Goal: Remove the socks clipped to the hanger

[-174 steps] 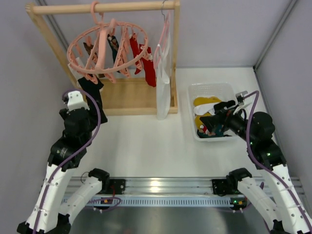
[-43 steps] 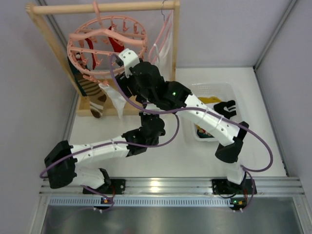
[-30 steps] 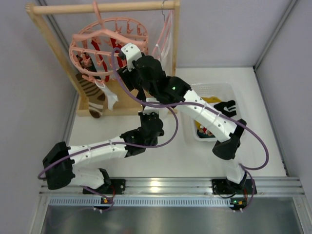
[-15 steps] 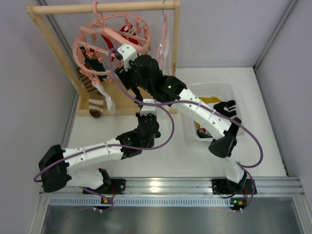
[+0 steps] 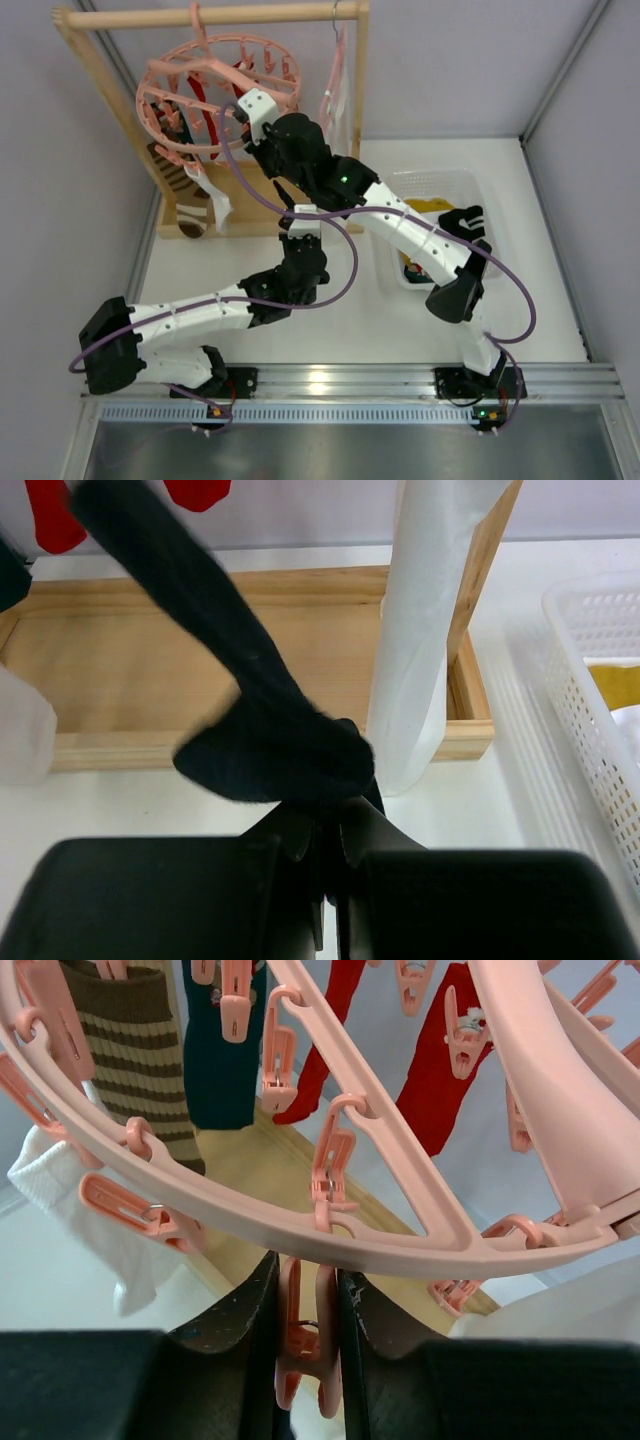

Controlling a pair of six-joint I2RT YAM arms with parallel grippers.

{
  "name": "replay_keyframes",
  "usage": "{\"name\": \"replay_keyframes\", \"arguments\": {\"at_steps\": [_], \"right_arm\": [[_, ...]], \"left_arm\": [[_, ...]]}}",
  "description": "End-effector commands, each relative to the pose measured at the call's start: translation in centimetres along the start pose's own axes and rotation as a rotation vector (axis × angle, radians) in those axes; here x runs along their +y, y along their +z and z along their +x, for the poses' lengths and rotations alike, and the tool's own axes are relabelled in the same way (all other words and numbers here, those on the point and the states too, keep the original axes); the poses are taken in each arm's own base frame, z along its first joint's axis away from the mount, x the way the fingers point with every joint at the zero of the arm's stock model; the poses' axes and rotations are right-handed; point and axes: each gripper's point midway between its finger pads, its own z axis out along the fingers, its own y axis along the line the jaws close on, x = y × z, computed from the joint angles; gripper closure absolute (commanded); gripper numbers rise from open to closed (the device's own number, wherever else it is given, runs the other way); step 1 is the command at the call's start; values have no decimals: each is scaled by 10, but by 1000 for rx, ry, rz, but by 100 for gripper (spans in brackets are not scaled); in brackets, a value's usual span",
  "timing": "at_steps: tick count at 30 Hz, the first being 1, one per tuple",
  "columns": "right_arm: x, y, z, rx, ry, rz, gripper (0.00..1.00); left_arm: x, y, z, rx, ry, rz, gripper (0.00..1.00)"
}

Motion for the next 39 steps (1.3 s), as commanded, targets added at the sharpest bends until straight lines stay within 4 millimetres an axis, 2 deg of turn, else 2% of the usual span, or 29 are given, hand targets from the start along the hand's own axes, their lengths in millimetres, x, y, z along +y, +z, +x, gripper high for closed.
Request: {"name": "replay_keyframes", "arguments": {"at_steps": [1, 5, 7, 8, 10, 11, 12, 13, 14, 16, 20, 22, 23, 25, 26, 28, 29, 31, 32, 33, 34, 35, 36, 37, 38, 39], "right_arm": [[-6, -10, -45, -133, 20, 23, 91], [-4, -12, -46, -137, 23, 17, 91], [-3, -13, -44, -134, 25, 12, 87], [-1, -14, -41, -127, 23, -2, 75], [-1, -18, -41, -125, 35, -9, 60], [1, -21, -41, -125, 40, -17, 54], [2, -27, -40, -122, 44, -35, 50], [2, -31, -42, -127, 57, -44, 49], [3, -36, -44, -131, 65, -54, 48], [6, -49, -46, -133, 74, -91, 40], [15, -76, -43, -106, 69, -186, 25], [22, -101, -41, -102, 71, -258, 9], [20, -119, -39, -102, 73, -277, 1], [23, -142, -35, -96, 78, -324, 1], [16, -163, -33, -104, 85, -319, 1], [6, -183, -29, -108, 106, -288, 1], [-7, -201, -22, -109, 115, -243, 1], [-23, -217, -13, -104, 136, -170, 1], [-25, -221, 4, -74, 133, -157, 1], [-34, -242, -2, -109, 150, -142, 1], [-36, -249, 3, -103, 154, -136, 1], [-36, -253, 20, -64, 152, -129, 1], [-49, -270, 19, -87, 191, -81, 1], [-56, -276, 25, -82, 201, -49, 0], [-64, -289, 35, -81, 211, -13, 1], [-77, -296, 42, -76, 230, 57, 1]], "left_arm": [[-1, -3, -4, -16, -32, 13, 100], [1, -4, 0, -12, -31, 14, 100], [1, -6, 3, -5, -30, 31, 100], [-4, -8, 2, 0, -42, 78, 100], [-12, -14, 7, 15, -51, 160, 100], [-16, -21, 3, 15, -75, 212, 100], [-26, -27, 5, 31, -99, 283, 100], [-26, -30, 12, 43, -102, 309, 100], [-26, -35, 9, 40, -124, 335, 100], [-33, -43, 15, 60, -130, 409, 100], [-46, -67, 13, 77, -171, 587, 100], [-54, -81, 19, 100, -182, 682, 100], [-54, -87, 15, 101, -210, 709, 100], [-60, -99, 20, 123, -222, 784, 100], [-61, -102, 19, 128, -238, 803, 100], [-67, -107, 18, 136, -244, 836, 100], [-71, -109, 20, 146, -241, 852, 100], [-80, -112, 14, 139, -247, 878, 100], [-86, -112, 17, 154, -237, 887, 100], [-91, -113, 17, 160, -234, 899, 100], [-97, -114, 8, 149, -244, 912, 100], [-106, -112, 15, 170, -224, 915, 100], [-114, -114, 4, 161, -233, 934, 100], [-121, -114, 2, 164, -230, 944, 100], [-132, -111, 10, 186, -211, 947, 100], [-141, -109, -5, 165, -226, 955, 100]]}}
